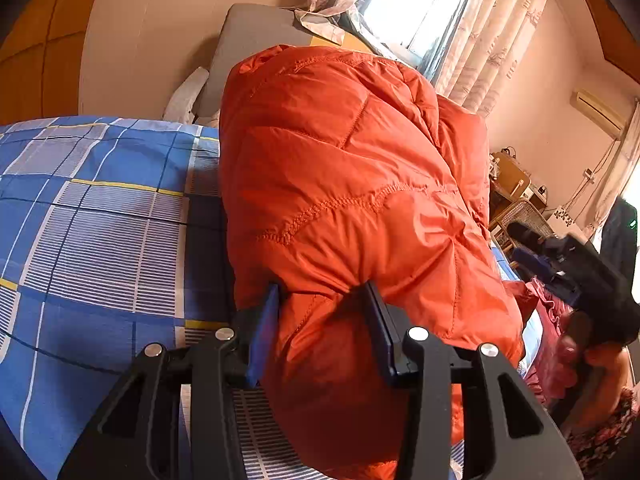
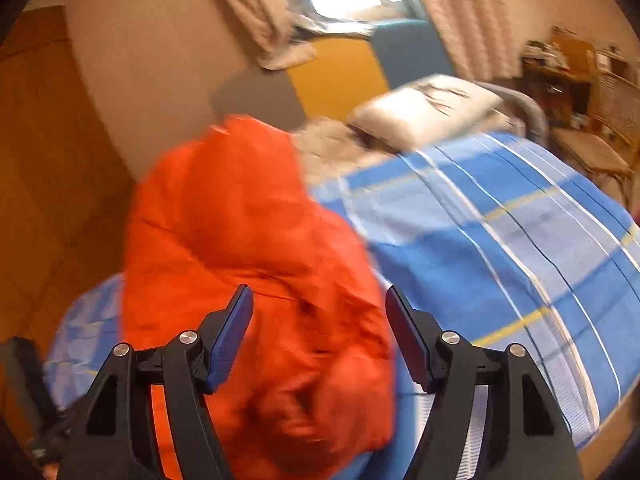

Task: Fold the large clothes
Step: 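Grasp the jacket hood with the right gripper while the left gripper holds the bundle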

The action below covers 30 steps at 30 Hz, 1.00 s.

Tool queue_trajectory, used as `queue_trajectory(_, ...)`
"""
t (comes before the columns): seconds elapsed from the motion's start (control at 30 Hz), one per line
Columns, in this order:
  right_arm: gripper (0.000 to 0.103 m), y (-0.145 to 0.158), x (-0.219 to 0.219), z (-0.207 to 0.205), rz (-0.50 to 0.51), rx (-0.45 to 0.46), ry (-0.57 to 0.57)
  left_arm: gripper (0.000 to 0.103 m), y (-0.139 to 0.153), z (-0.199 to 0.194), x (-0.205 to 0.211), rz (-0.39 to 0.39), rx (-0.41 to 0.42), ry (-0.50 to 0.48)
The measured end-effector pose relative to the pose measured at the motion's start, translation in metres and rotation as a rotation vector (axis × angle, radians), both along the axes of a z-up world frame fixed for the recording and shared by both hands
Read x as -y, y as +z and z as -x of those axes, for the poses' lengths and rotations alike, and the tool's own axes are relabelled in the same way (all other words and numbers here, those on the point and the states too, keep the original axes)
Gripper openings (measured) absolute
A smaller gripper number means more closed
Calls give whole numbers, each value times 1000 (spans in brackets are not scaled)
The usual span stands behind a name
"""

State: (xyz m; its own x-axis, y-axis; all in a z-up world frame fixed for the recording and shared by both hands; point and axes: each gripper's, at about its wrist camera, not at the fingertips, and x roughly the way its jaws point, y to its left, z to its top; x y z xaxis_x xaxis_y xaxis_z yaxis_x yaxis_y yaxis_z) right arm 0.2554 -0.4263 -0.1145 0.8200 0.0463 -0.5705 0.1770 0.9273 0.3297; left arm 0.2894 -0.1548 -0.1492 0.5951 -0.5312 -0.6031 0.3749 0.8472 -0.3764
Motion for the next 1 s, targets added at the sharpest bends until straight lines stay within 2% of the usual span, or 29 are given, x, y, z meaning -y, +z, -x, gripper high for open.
queue_trajectory(0.07, 68, -3, -7, -17, 7, -74, 37, 42, 0, 1, 2, -5, 6, 2)
queue_trajectory(0.17, 68, -23, -1, -43, 8, -173, -1, 42, 0, 0, 1, -1, -3, 3)
queue_trajectory(0.23, 68, -39, 11, -55, -30, -227, -10, 44, 1, -1, 0, -2, -8, -13)
queue_trajectory(0.3, 68, -48, 22, -54, -48, -248, -44, 58, 4, -1, 1, -8, -6, -28)
queue_trajectory(0.37, 68, -60, 34, -55, -98, -271, -60, 62, 6, -1, -1, 21, -8, -37)
queue_trajectory(0.47, 68, -81, 54, -57, -253, -293, -12, 65, 2, -9, -4, 108, -74, -57)
queue_trajectory(0.57, 68, -84, 57, -61, -268, -313, 34, 68, -3, -16, -4, 149, -122, -66)
queue_trajectory(0.7, 69, -83, 53, -70, -242, -345, 78, 72, -6, -19, 7, 103, -124, -86)
queue_trajectory(0.87, 69, -85, 51, -83, -223, -385, 108, 77, -3, -21, 25, -43, -87, -92)
queue_trajectory(1.0, 69, -90, 48, -83, -234, -397, 129, 75, -7, -25, 30, -58, -85, -120)
